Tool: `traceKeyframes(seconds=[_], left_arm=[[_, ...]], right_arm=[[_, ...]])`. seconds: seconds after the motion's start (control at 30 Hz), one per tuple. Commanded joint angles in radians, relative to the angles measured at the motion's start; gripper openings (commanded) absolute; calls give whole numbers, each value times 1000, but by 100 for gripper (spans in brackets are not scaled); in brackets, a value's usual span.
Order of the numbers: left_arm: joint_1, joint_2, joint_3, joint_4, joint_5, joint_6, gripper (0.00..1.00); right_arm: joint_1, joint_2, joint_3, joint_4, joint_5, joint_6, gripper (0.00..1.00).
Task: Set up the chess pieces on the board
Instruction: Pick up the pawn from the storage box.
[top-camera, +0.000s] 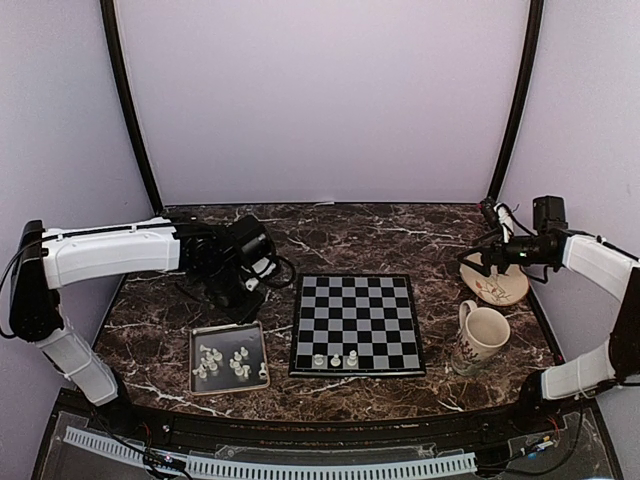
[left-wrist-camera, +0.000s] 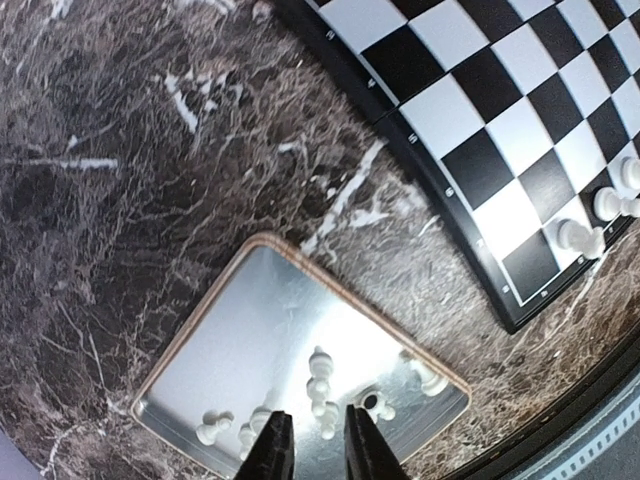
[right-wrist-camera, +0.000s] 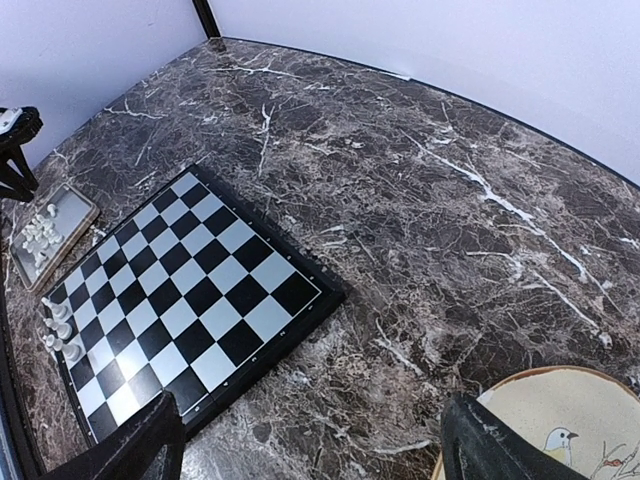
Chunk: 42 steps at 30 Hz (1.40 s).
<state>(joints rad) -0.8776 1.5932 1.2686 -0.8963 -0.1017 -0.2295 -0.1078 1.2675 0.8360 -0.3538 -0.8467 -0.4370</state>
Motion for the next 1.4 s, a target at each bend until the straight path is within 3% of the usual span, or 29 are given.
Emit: traceKeyframes(seconds=[0.0,0.2,0.7,1.23,1.37], left_arm=[[28,-40,-67,-37,14,-40,21],[28,22,-106,18,89,-22,28],[28,155,-114,15,67,-11,27],[28,176,-136,1,60,-12,15],[28,179,-126,0,56,-8,7]], right_arm=[[12,3,29,-5,12,-16,88],[13,-6,24,3,24,-13,88],[13,-12,23,-10,35,-37,88],[14,-5,28,-19,38,-44,88],[14,-5,29,-20,39,-44,88]])
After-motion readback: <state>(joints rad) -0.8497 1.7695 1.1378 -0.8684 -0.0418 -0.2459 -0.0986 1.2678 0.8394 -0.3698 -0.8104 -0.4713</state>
